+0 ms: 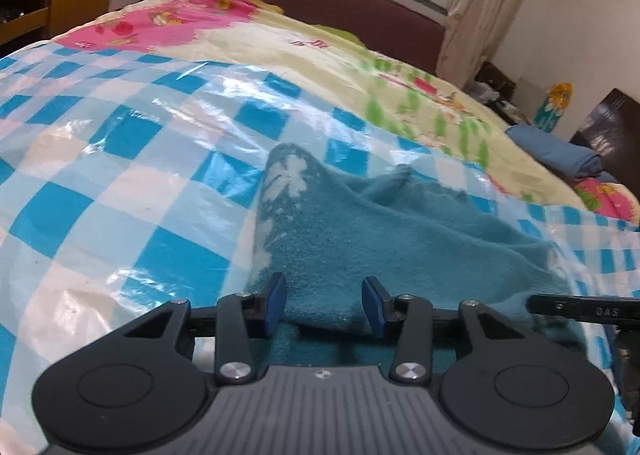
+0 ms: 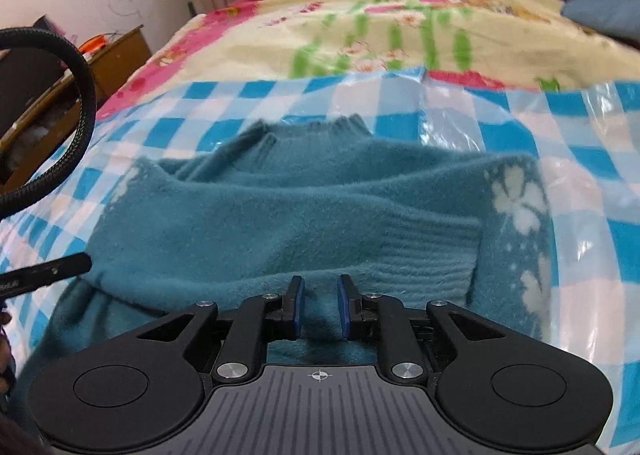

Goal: Fold small clothes

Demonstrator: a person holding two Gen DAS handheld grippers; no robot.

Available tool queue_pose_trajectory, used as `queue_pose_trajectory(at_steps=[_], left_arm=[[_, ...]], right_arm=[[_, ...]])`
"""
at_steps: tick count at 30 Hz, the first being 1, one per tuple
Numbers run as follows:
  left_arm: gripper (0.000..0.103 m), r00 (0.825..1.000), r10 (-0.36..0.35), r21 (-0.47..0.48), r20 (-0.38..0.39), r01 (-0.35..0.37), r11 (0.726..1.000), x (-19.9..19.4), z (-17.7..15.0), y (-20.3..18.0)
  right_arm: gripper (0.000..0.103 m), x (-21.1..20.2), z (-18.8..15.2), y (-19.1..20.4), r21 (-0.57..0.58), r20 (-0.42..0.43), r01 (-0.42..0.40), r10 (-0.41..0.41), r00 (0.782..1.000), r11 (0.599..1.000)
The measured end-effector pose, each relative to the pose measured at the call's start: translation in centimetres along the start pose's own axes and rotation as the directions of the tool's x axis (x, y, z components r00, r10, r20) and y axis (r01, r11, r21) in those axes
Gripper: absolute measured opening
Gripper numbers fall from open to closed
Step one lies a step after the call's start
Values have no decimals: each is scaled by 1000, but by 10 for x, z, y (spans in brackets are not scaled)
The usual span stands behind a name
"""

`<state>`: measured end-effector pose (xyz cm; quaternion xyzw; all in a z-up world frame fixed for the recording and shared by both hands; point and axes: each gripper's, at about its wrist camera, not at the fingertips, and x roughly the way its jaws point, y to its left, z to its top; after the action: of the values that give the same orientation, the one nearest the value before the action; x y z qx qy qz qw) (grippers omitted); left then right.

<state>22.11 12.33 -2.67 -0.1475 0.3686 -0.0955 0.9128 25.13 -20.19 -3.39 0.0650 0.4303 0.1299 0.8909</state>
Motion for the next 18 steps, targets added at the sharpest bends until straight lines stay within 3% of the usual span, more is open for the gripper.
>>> queue_pose_trajectory(at_steps=[5, 9, 14, 15, 17, 18], left_arm=[[48, 999, -31, -51, 15, 32, 998, -13, 3, 10], [49, 998, -9, -64, 54, 13, 998, -27, 3, 21], [49, 999, -32, -21, -4, 32, 999, -31, -6, 22], [49, 1000, -2, 10, -27, 2, 1000, -29, -10, 20], [50, 989, 131, 60, -64, -127, 990, -21, -17, 18], [51, 985, 155, 47, -74, -152, 987, -19, -19, 22]], right_arm=[[23, 7, 1, 0, 19, -23, 21, -20, 1000, 1000], [24, 1, 1, 3, 27, -11, 19, -18, 1000, 999], [26, -1, -2, 9, 25, -5, 17, -17, 1000, 1000], [26, 0, -2, 9, 23, -9, 21, -20, 1000, 1000], [26, 4, -1, 8, 30, -19, 27, -26, 999, 999], [26, 3, 0, 8, 39, -19, 29, -29, 999, 999]])
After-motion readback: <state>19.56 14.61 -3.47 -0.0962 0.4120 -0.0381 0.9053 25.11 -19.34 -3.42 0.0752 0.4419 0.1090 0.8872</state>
